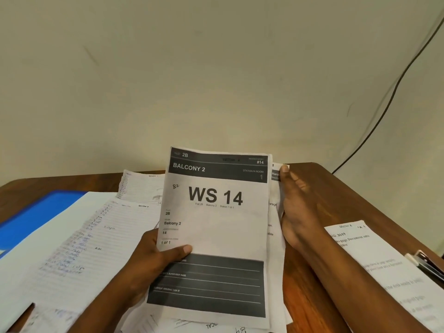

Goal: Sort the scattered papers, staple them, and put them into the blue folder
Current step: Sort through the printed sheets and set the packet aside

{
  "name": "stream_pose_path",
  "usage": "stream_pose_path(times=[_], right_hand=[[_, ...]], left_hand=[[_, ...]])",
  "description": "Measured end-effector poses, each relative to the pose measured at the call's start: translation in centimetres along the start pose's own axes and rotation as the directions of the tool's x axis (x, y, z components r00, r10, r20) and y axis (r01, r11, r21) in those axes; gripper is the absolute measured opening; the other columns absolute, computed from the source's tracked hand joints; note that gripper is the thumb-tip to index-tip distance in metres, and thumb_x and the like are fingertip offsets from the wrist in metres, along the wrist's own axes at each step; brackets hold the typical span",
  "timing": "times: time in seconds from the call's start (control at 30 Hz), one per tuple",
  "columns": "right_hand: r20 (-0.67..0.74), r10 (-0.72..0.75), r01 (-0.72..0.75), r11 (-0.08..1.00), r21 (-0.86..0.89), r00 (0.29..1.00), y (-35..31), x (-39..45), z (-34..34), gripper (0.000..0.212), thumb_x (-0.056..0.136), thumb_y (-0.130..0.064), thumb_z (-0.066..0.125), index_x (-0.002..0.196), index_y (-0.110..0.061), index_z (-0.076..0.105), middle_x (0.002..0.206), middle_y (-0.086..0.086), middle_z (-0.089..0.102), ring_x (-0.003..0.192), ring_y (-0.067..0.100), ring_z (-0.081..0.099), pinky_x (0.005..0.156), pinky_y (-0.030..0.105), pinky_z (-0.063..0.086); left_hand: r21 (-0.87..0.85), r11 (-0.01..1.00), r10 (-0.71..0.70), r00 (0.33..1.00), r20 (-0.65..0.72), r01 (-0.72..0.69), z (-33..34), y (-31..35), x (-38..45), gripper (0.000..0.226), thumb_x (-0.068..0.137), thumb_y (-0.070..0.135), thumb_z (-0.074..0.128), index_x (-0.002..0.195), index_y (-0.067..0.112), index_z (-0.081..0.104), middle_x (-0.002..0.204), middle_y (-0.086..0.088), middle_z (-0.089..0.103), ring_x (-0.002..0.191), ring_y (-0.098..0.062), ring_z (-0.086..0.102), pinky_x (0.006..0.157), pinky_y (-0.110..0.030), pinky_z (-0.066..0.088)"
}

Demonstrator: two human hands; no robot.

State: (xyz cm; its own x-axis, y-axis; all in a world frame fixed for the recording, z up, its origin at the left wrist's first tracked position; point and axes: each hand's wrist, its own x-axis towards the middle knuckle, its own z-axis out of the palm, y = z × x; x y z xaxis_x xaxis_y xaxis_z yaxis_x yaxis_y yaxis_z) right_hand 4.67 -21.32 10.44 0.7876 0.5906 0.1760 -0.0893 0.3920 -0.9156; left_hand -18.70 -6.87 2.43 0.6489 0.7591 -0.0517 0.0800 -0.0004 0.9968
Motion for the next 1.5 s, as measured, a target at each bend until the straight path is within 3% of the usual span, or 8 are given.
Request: stream_pose_path(times=[0.23, 0.4, 0.6, 0.7, 0.93, 1.1, 1.37, 1.5], right_hand=[[-0.009, 0.053, -0.053, 0.998, -0.015, 0.999, 0.4, -0.4, 0.4, 0.038, 0.105, -0.047, 0.05, 0.101, -0.02, 0.076, 0.106, 0.014, 0.079, 0.099, 0.036, 0.076, 0.09, 0.056, 0.06], [0.037, 0.116, -0.115, 0.993, -0.015, 0.993, 0.7, -0.1, 0.2, 0.059, 0.097, -0.07, 0.04, 0.117, -0.025, 0.074, 0.113, 0.008, 0.079, 0.106, 0.032, 0.075, 0.099, 0.056, 0.057], [0.101, 0.102, -0.082, 0.98, -0.182, 0.99, 1.0, -0.4, -0.1, 0.05, 0.099, -0.067, 0.041, 0.112, -0.03, 0.072, 0.104, -0.008, 0.08, 0.102, 0.016, 0.076, 0.085, 0.033, 0.062], [0.164, 0.08, -0.029, 0.956, -0.293, 0.983, 1.8, -0.4, -0.4, 0.017, 0.106, -0.039, 0.05, 0.105, -0.031, 0.065, 0.085, -0.032, 0.074, 0.084, -0.01, 0.071, 0.066, 0.008, 0.054], [0.064, 0.076, -0.05, 0.939, -0.339, 0.995, 3.4, -0.2, -0.2, 0.022, 0.105, -0.041, 0.05, 0.095, -0.03, 0.066, 0.082, -0.026, 0.073, 0.085, 0.006, 0.072, 0.065, 0.014, 0.052], [0.082, 0.098, -0.074, 0.965, -0.251, 0.992, 2.6, -0.2, -0.6, 0.024, 0.109, -0.035, 0.044, 0.093, -0.032, 0.062, 0.066, -0.035, 0.068, 0.066, -0.015, 0.067, 0.051, 0.003, 0.047], [0.149, 0.056, 0.003, 0.927, -0.374, 0.987, 3.0, -0.3, -0.3, 0.021, 0.103, -0.041, 0.053, 0.093, -0.029, 0.066, 0.083, -0.023, 0.076, 0.078, 0.001, 0.07, 0.065, 0.011, 0.05], [0.187, 0.066, 0.007, 0.93, -0.367, 0.98, 3.3, -0.5, -0.1, 0.007, 0.101, -0.032, 0.059, 0.099, -0.03, 0.065, 0.084, -0.037, 0.072, 0.085, -0.011, 0.07, 0.063, 0.009, 0.052]], left_hand=[[0.023, 1.0, -0.013, 1.0, -0.017, 0.013, 0.2, -1.1, 0.6, 0.077, 0.058, 0.04, 0.097, 0.124, 0.015, 0.067, 0.106, -0.005, 0.081, 0.094, -0.032, 0.078, 0.083, -0.047, 0.066], [0.021, 0.999, -0.046, 0.997, -0.056, 0.047, 0.4, -1.0, 0.6, 0.043, 0.079, 0.011, 0.086, 0.117, 0.014, 0.068, 0.097, -0.002, 0.082, 0.085, -0.026, 0.08, 0.065, -0.03, 0.063], [-0.041, 0.998, -0.042, 0.996, -0.079, 0.039, 0.1, -0.8, 0.7, 0.06, 0.071, 0.019, 0.093, 0.123, 0.011, 0.066, 0.101, -0.005, 0.082, 0.087, -0.031, 0.079, 0.07, -0.039, 0.064], [-0.077, 0.997, -0.03, 0.994, -0.107, 0.022, 0.3, -0.3, 0.4, 0.047, 0.075, 0.015, 0.084, 0.118, 0.01, 0.067, 0.097, -0.006, 0.082, 0.083, -0.03, 0.08, 0.062, -0.034, 0.064], [-0.058, 0.998, 0.017, 0.994, -0.112, -0.024, 1.2, 0.1, 0.1, 0.07, 0.054, 0.035, 0.101, 0.113, 0.016, 0.068, 0.095, 0.0, 0.082, 0.082, -0.026, 0.08, 0.063, -0.034, 0.064], [0.015, 0.999, 0.033, 0.987, -0.159, -0.031, 2.1, -0.6, 0.3, 0.038, 0.078, 0.016, 0.088, 0.11, 0.018, 0.068, 0.092, 0.0, 0.081, 0.076, -0.026, 0.078, 0.067, -0.035, 0.062], [0.04, 0.995, 0.096, 0.98, -0.175, -0.091, 2.4, -0.3, 0.0, 0.031, 0.087, 0.016, 0.082, 0.102, 0.031, 0.06, 0.077, 0.019, 0.076, 0.069, -0.014, 0.074, 0.053, -0.016, 0.053], [0.027, 0.994, 0.107, 0.974, -0.202, -0.103, 2.6, -0.3, -0.1, 0.037, 0.083, 0.023, 0.085, 0.109, 0.031, 0.061, 0.103, 0.006, 0.074, 0.088, -0.024, 0.073, 0.068, -0.03, 0.059]])
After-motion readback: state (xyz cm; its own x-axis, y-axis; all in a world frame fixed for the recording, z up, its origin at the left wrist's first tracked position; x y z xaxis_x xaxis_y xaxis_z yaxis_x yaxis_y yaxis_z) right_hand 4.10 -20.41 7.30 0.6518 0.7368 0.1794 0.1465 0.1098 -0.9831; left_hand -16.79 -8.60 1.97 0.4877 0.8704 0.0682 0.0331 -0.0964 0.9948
